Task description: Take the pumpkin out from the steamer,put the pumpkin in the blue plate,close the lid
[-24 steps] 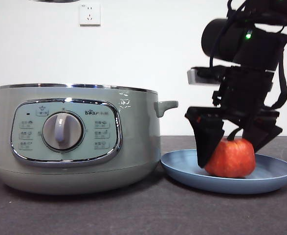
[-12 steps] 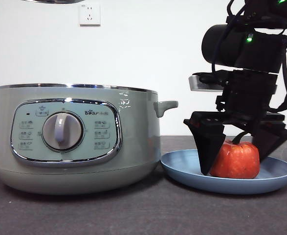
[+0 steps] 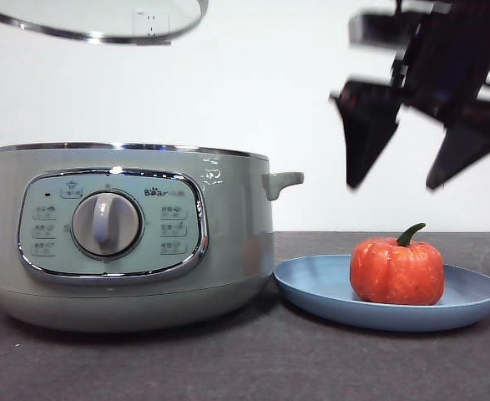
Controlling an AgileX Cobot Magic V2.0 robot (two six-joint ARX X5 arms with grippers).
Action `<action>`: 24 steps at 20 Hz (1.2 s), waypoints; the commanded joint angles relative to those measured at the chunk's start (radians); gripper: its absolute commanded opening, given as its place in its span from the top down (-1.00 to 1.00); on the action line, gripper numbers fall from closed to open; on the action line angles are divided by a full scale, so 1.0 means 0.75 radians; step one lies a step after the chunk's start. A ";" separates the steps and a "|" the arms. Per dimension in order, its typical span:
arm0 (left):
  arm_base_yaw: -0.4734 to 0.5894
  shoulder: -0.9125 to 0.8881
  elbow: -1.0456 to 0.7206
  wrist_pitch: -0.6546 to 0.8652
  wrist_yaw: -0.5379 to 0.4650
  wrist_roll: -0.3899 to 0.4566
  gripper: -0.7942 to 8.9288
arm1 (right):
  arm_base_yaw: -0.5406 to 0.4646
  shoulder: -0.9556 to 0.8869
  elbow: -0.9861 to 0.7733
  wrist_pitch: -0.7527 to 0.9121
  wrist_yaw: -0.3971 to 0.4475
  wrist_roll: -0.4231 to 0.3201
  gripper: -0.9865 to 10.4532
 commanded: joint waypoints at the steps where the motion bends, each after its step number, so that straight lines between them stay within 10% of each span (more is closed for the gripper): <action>1: 0.000 0.047 0.019 0.077 -0.006 -0.004 0.85 | 0.001 -0.114 0.007 0.002 -0.001 0.017 -0.32; 24: -0.086 0.557 0.015 0.176 0.028 -0.006 0.85 | 0.001 -0.451 0.007 0.004 0.072 0.017 -0.32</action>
